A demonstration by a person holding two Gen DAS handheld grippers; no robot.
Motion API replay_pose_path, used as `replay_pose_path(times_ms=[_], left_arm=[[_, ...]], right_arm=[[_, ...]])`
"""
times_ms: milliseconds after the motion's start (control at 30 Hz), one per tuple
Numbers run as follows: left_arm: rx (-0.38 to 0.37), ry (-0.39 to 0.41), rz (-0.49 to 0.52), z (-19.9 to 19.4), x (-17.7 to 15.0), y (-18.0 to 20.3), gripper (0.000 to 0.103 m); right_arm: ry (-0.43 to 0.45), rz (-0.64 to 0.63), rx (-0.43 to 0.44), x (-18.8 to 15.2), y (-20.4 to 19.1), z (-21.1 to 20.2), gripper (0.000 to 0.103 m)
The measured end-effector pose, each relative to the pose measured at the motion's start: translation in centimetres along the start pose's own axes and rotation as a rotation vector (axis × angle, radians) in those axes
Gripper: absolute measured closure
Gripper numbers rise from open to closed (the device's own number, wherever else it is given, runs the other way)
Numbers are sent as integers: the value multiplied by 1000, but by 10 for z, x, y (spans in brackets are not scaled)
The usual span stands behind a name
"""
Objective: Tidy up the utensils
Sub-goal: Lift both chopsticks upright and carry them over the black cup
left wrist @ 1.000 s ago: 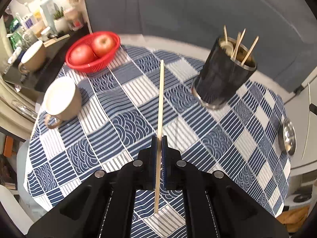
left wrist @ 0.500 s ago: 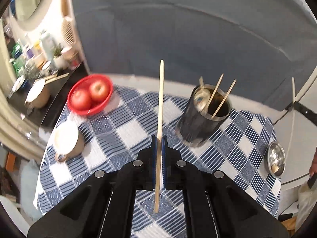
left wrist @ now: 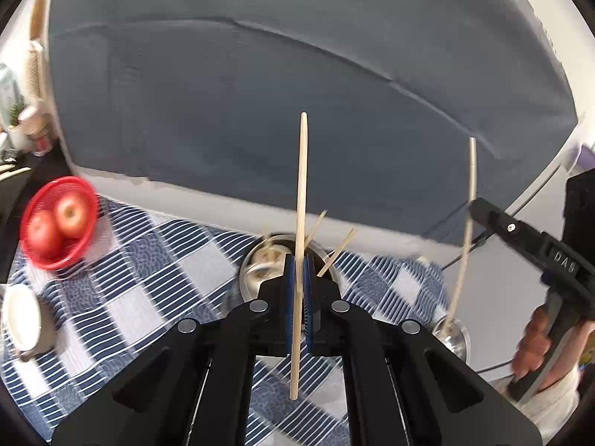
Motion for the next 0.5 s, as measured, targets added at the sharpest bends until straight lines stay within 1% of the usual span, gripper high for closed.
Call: replay_pose_path(times_ms=[67, 133, 233, 267, 300, 333, 467, 500], left_arm=[[-13, 10, -16, 11, 9, 4, 98], [-11, 30, -22, 18, 16, 4, 98], [-28, 45, -35, 28, 20, 3, 98], [-39, 62, -48, 30, 21, 1, 98], [-63, 71, -62, 31, 21, 1, 98], [-70, 77, -72, 33, 22, -1, 98], [-52, 113, -72, 45, 21, -7, 98], [-32, 129, -73, 47, 21, -9, 98]], right_arm=[[45, 1, 33, 10, -1, 7, 98], [88, 7, 61, 19, -1, 11, 98], [124, 11, 97, 25, 0, 21, 98], [126, 10, 105, 26, 1, 25, 98], [118, 4, 110, 25, 1, 32, 98], [102, -3, 108, 24, 2, 38, 98], [43, -42, 126, 10, 4, 54, 98], [39, -43, 134, 7, 4, 55, 98]])
Point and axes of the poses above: each gripper's, at about its wrist camera, not at the fingertips, and z roughly the way its jaws point, y to its right, x to its top, the point moved 8 cm from there along z, roughly the way its jaws point, and after that the axes turned 11 degrees about x, right-handed, at the moved point
